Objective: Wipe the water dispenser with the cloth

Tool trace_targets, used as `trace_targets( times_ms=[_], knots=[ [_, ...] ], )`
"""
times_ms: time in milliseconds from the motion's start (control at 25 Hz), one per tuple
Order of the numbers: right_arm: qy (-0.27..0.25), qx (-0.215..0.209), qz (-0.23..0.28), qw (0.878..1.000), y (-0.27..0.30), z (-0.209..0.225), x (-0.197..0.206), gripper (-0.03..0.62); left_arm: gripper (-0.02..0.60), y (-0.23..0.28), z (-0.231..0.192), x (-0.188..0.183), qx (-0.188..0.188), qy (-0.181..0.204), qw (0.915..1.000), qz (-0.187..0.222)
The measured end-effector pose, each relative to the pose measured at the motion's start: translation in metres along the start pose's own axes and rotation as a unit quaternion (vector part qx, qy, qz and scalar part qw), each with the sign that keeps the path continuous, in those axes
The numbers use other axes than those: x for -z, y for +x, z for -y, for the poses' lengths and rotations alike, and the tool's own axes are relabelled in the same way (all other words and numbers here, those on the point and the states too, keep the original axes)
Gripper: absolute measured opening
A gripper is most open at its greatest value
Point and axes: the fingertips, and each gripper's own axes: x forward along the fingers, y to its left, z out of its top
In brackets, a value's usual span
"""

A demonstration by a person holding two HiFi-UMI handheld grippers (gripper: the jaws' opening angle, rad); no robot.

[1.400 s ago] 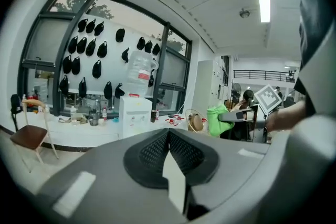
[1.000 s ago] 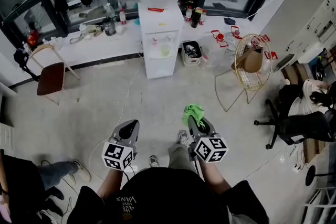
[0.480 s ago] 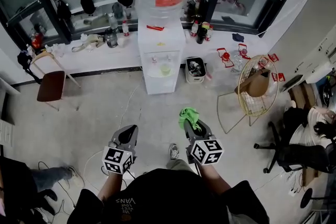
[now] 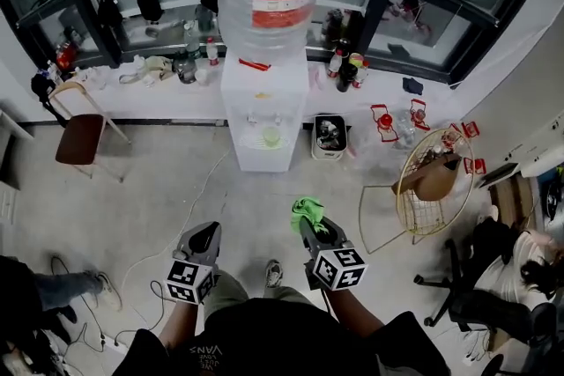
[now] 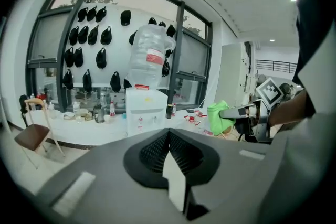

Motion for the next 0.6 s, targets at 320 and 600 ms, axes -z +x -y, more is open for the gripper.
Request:
trace_targets(
  times_ms=[320,600],
  knots=[
    [-0.001,-0.021,-0.032,0.999,0.048,0.008,0.005,0.106,0.002,0.028,-0.015,0.015,-0.001,-0.006,0.9995,-0.03],
    [0.016,-0.002,-0.043,0.999,0.094,0.005,0.01,0.106,0.002,0.07,-0.067,0.03,0.018,-0.015,0.998,-0.059]
  ],
)
